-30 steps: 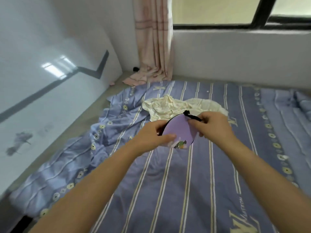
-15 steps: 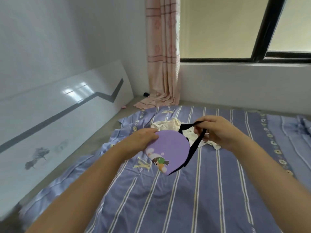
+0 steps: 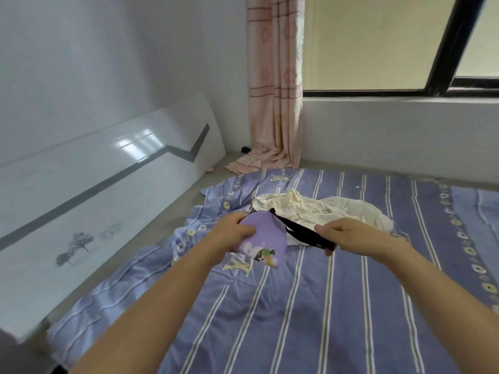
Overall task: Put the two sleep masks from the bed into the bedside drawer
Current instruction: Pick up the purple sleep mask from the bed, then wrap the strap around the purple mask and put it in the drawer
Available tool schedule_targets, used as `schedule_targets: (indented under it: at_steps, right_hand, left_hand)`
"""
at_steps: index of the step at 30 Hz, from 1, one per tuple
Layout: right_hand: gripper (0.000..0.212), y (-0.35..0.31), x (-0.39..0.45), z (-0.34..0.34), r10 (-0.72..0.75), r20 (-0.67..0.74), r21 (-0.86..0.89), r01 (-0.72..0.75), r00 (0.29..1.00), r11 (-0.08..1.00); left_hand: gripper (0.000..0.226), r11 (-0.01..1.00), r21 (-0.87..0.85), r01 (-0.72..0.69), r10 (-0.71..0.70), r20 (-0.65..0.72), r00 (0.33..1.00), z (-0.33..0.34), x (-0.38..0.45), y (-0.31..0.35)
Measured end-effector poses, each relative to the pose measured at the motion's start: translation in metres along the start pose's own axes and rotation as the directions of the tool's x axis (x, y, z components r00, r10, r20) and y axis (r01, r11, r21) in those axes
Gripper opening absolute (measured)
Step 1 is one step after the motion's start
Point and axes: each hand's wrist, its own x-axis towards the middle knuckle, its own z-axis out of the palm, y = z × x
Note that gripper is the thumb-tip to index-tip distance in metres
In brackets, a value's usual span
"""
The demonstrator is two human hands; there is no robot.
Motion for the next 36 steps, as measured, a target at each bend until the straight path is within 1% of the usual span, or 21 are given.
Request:
schedule_targets:
  at_steps: [1, 2, 3, 4, 5, 6, 7, 9, 11, 13, 14, 17, 19, 21, 23, 26, 28, 29, 32, 33, 36]
  right_hand:
    - [0.047, 0.005, 0.003, 0.001, 0.036, -0.014, -0.019, -0.036, 0.999, 0.999]
    - [0.046, 0.009, 0.005, 0.003, 0.058, -0.047, 0.002, -0.058, 0.997, 0.998]
    - [0.041, 0.009, 0.008, 0.006, 0.065, -0.081, 0.081, -0.059, 0.995, 0.995]
    - [0.036, 0.009, 0.009, 0.011, 0.077, -0.092, 0.230, -0.054, 0.993, 0.972]
    - [0.032, 0.008, 0.010, 0.015, 0.091, -0.079, 0.397, -0.052, 0.993, 0.916]
    - [0.029, 0.007, 0.010, 0.020, 0.083, -0.054, 0.521, -0.043, 0.995, 0.852]
    - [0.029, 0.007, 0.009, 0.025, 0.063, -0.032, 0.583, -0.033, 0.998, 0.812]
    - [0.026, 0.006, 0.009, 0.036, 0.026, -0.023, 0.621, -0.006, 0.999, 0.784]
    - [0.023, 0.002, 0.010, 0.045, 0.031, -0.060, 0.677, 0.018, 0.998, 0.736]
    - [0.023, -0.001, 0.011, 0.055, 0.070, -0.113, 0.738, 0.037, 0.991, 0.673]
    - [0.022, -0.004, 0.012, 0.062, 0.076, -0.127, 0.758, 0.048, 0.989, 0.651]
    - [0.025, -0.014, 0.020, 0.094, 0.077, -0.143, 0.760, 0.060, 0.987, 0.648]
    - [0.028, -0.022, 0.029, 0.122, 0.100, -0.137, 0.773, 0.044, 0.985, 0.632]
    - [0.033, -0.031, 0.037, 0.156, 0.103, -0.073, 0.809, -0.002, 0.992, 0.588]
    - [0.041, -0.042, 0.041, 0.195, 0.105, 0.028, 0.818, -0.083, 0.994, 0.570]
    - [0.034, -0.065, 0.041, 0.260, 0.089, 0.226, 0.775, -0.234, 0.970, 0.587]
    - [0.035, -0.090, 0.040, 0.308, 0.067, 0.333, 0.731, -0.302, 0.941, 0.612]
    - [0.036, -0.105, 0.039, 0.333, 0.057, 0.374, 0.707, -0.324, 0.926, 0.628]
    - [0.027, -0.158, 0.034, 0.409, 0.008, 0.454, 0.611, -0.318, 0.891, 0.725]
    - [0.024, -0.178, 0.032, 0.436, -0.010, 0.464, 0.583, -0.297, 0.886, 0.756]
    - [0.024, -0.237, 0.031, 0.524, -0.049, 0.473, 0.507, -0.226, 0.880, 0.831]
  left_hand:
    - [0.022, 0.992, -0.124, 0.006, -0.002, 0.030, 1.000, 0.000, -0.001, -0.001]
    - [0.024, 0.978, -0.208, -0.011, 0.021, 0.048, 0.999, 0.001, -0.002, -0.002]
    - [0.025, 0.965, -0.258, -0.040, 0.054, 0.045, 0.998, 0.004, -0.002, -0.003]
    - [0.024, 0.954, -0.289, -0.077, 0.089, 0.026, 0.996, 0.009, -0.002, -0.005]
    - [0.024, 0.941, -0.316, -0.120, 0.124, -0.006, 0.992, 0.014, -0.002, -0.007]
    - [0.026, 0.925, -0.343, -0.162, 0.155, -0.047, 0.987, 0.019, -0.002, -0.010]
    - [0.027, 0.911, -0.364, -0.196, 0.173, -0.096, 0.980, 0.024, -0.002, -0.012]
    - [0.026, 0.899, -0.368, -0.238, 0.172, -0.204, 0.964, 0.031, 0.000, -0.015]
    - [0.019, 0.880, -0.406, -0.248, 0.134, -0.289, 0.948, 0.037, 0.002, -0.015]
    - [0.017, 0.845, -0.471, -0.254, 0.092, -0.340, 0.936, 0.042, 0.000, -0.016]
    - [0.020, 0.830, -0.493, -0.261, 0.078, -0.360, 0.930, 0.045, -0.002, -0.019]
    - [0.027, 0.805, -0.537, -0.253, 0.038, -0.379, 0.925, 0.047, -0.018, -0.035]
    - [0.025, 0.814, -0.545, -0.204, -0.015, -0.369, 0.929, 0.044, -0.033, -0.060]
    - [0.027, 0.822, -0.560, -0.100, -0.118, -0.340, 0.933, 0.034, -0.051, -0.096]
    - [0.031, 0.857, -0.515, 0.017, -0.215, -0.326, 0.921, 0.013, -0.074, -0.134]
    - [0.016, 0.874, -0.450, 0.183, -0.349, -0.318, 0.882, -0.026, -0.119, -0.187]
    - [0.011, 0.871, -0.418, 0.256, -0.410, -0.335, 0.848, -0.056, -0.154, -0.219]
    - [0.006, 0.866, -0.404, 0.293, -0.441, -0.342, 0.830, -0.070, -0.172, -0.236]
    - [0.025, 0.827, -0.421, 0.372, -0.534, -0.382, 0.754, -0.115, -0.223, -0.292]
    - [0.022, 0.800, -0.445, 0.402, -0.579, -0.397, 0.712, -0.132, -0.239, -0.313]
    - [0.002, 0.715, -0.538, 0.447, -0.687, -0.421, 0.592, -0.185, -0.290, -0.385]
